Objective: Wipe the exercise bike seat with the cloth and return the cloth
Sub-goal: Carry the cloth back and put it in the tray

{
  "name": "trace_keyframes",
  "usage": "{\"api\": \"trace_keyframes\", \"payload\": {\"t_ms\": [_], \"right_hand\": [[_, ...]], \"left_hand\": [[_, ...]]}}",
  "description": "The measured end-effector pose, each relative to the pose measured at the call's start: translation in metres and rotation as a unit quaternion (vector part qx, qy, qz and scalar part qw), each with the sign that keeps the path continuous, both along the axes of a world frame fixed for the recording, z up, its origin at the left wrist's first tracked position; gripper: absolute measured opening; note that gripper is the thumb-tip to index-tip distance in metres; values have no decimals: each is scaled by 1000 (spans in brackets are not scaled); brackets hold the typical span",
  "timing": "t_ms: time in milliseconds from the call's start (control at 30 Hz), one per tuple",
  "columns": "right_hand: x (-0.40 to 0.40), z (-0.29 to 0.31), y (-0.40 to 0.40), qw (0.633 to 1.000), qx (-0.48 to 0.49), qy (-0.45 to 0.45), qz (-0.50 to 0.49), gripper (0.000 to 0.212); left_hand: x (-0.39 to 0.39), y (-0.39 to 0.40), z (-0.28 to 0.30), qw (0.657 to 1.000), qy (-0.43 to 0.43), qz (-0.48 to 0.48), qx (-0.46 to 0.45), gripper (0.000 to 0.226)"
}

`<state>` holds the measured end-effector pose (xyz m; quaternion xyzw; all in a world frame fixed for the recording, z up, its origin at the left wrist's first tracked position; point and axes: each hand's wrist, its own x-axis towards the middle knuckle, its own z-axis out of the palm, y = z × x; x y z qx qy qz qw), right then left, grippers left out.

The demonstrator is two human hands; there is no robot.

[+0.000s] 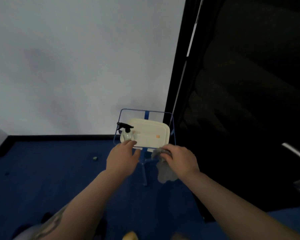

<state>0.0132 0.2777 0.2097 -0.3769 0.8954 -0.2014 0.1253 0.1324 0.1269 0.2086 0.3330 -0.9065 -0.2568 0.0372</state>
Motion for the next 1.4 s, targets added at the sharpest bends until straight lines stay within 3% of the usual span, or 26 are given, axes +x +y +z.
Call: {"api": "trace_keyframes", "payload": {"t_ms": [333,667,933,1133,1400], "right_hand": [[-83,-39,-81,999,-4,-30,20,21],[-190,-111,-160,994,55,-78,46,25],[-238,-186,-204,992,64,-92,52,26],[-224,-240,-202,979,140,-116,89,21],[-224,-201,-191,977,152,-90,119,25]], "left_hand": [[-92,-68,-36,999,-39,-12,19,43],[-197,-110,-105,991,-117,-24,56,44],[-219,-126,-153,987,-136,7,87,45],[-217,-122,-177,984,-143,21,106,45],[-204,-127,-147,986,-135,38,93,45]]}}
